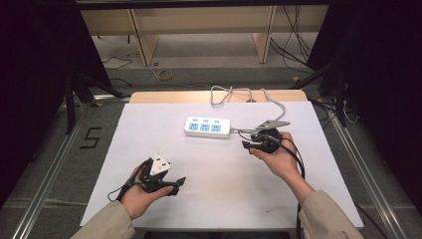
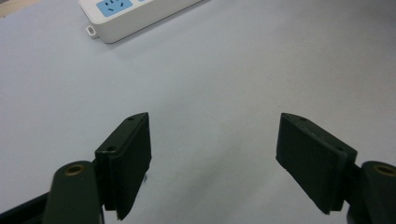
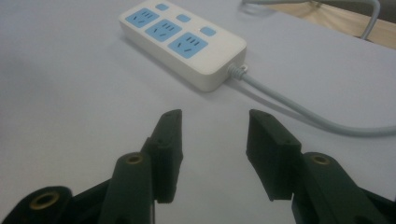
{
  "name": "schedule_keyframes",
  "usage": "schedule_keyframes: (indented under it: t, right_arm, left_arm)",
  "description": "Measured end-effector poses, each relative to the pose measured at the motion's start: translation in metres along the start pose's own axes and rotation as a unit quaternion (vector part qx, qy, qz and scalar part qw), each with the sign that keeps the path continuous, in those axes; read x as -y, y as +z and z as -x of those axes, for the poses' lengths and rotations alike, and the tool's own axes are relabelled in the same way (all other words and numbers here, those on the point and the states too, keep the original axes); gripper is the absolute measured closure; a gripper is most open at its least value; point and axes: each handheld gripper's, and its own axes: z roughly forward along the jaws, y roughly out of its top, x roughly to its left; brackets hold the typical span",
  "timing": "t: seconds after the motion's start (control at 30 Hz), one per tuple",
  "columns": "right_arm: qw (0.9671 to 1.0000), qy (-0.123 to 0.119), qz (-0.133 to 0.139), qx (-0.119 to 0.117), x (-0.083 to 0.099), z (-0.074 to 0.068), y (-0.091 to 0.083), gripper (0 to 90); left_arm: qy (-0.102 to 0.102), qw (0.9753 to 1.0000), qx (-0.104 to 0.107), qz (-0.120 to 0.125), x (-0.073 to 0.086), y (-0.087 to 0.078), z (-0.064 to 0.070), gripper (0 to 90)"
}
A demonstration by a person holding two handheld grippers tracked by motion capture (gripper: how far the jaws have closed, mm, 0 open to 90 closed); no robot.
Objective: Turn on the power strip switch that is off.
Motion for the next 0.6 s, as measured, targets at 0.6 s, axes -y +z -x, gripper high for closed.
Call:
schedule_keyframes:
  t: [0.6]
  right_arm:
    - [0.9999,0.002,0.011,-0.011,0.029,0.004,-0.031,45.0]
  left_arm:
    - [-0.002,1.0000,0.000,-0.002,0.001,0.000,0.000,26.4]
